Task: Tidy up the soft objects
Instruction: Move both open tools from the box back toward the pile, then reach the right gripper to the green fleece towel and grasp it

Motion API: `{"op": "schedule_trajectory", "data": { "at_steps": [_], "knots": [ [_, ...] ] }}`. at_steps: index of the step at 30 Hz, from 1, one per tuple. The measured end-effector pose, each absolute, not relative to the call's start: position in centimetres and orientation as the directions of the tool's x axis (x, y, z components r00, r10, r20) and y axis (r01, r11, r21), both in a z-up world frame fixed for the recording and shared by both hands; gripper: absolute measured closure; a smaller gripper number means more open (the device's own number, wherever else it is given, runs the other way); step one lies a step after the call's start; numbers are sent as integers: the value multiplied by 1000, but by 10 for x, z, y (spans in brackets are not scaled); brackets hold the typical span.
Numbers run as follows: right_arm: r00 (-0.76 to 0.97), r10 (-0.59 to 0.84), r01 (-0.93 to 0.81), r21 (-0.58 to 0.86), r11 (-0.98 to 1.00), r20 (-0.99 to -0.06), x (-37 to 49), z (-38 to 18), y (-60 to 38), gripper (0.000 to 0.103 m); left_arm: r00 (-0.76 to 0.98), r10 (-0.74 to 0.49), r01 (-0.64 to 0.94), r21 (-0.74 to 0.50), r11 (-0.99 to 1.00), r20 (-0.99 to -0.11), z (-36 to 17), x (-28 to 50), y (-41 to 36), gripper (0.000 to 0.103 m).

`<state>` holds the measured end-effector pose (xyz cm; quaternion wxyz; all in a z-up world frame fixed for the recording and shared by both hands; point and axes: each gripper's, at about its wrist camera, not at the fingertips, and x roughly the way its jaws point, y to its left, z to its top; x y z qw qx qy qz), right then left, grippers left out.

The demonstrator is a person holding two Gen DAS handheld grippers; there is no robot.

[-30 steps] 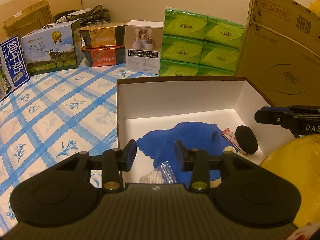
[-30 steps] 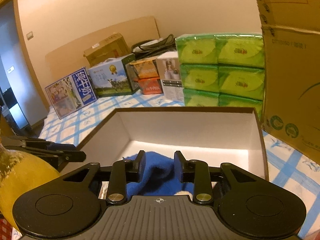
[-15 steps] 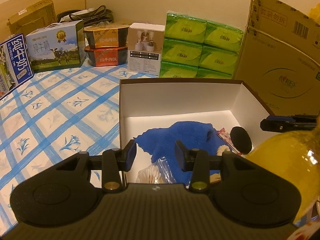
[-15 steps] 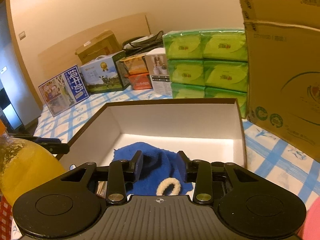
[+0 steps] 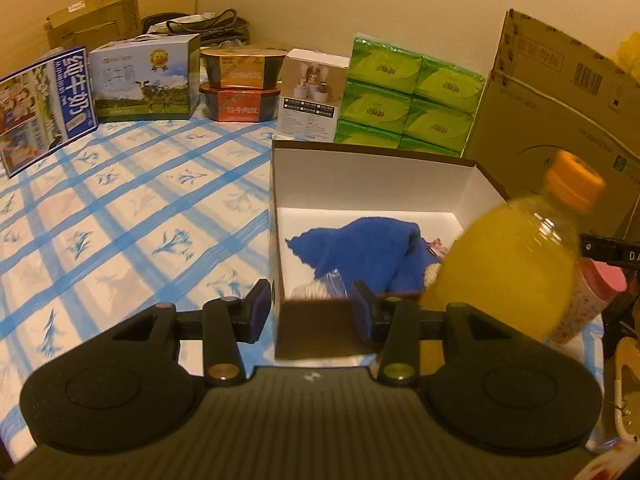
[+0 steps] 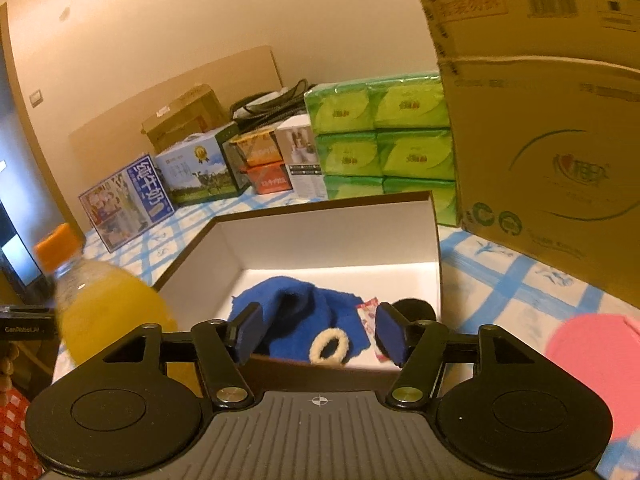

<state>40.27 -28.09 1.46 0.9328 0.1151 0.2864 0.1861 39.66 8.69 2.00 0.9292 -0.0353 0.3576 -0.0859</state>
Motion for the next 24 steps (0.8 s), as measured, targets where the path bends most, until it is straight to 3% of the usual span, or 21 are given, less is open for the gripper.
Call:
{"op": "schedule_trajectory", "data": {
  "at_steps": [9, 20, 24],
  "knots": [
    [774, 414, -246, 375, 894, -479, 346, 19, -288, 35, 740, -170, 101, -143, 985, -650, 30, 331, 93, 58],
    [761, 425, -157, 496, 854, -490, 273, 10, -297, 31, 751, -187, -12, -296, 955, -633, 27, 252, 107, 54],
    [767, 412, -135, 504, 853, -492, 245, 10, -294, 29, 748, -160, -47, -292, 955, -644, 23, 223, 105, 54]
  ]
}}
